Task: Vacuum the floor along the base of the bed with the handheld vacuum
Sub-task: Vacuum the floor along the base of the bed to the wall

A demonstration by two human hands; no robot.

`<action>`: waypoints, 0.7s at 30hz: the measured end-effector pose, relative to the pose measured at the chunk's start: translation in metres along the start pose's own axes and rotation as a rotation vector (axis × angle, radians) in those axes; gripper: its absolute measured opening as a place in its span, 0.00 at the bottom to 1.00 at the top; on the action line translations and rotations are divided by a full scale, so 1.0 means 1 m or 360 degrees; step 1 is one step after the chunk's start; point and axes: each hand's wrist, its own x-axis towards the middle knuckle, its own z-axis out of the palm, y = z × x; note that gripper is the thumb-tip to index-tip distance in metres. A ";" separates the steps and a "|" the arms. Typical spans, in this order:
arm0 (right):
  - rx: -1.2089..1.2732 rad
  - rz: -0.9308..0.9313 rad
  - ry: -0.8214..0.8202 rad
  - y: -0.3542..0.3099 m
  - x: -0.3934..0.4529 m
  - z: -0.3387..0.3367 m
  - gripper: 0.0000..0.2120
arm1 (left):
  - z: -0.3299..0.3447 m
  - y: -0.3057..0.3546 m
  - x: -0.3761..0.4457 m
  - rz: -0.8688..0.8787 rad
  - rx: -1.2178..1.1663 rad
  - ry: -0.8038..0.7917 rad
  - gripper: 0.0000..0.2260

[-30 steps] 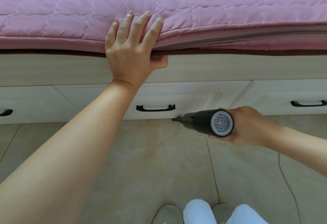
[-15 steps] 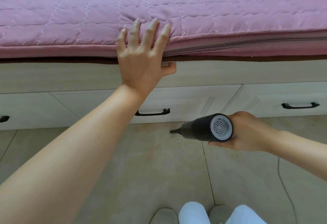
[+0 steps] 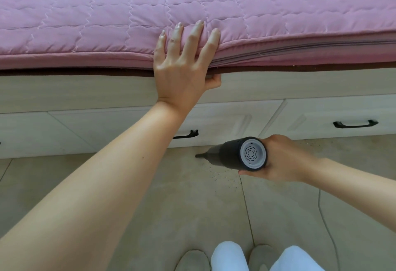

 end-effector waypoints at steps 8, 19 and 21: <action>-0.0080 -0.0067 0.0023 0.002 -0.010 -0.008 0.23 | 0.001 0.003 -0.001 -0.0069 -0.0037 0.0034 0.38; -0.0052 -0.0020 0.0026 0.000 -0.001 -0.007 0.23 | 0.006 0.001 -0.003 -0.0014 0.0023 0.0096 0.36; -0.0017 -0.0025 0.0036 0.003 -0.004 -0.007 0.22 | 0.006 0.000 -0.002 -0.0004 0.0041 0.0102 0.37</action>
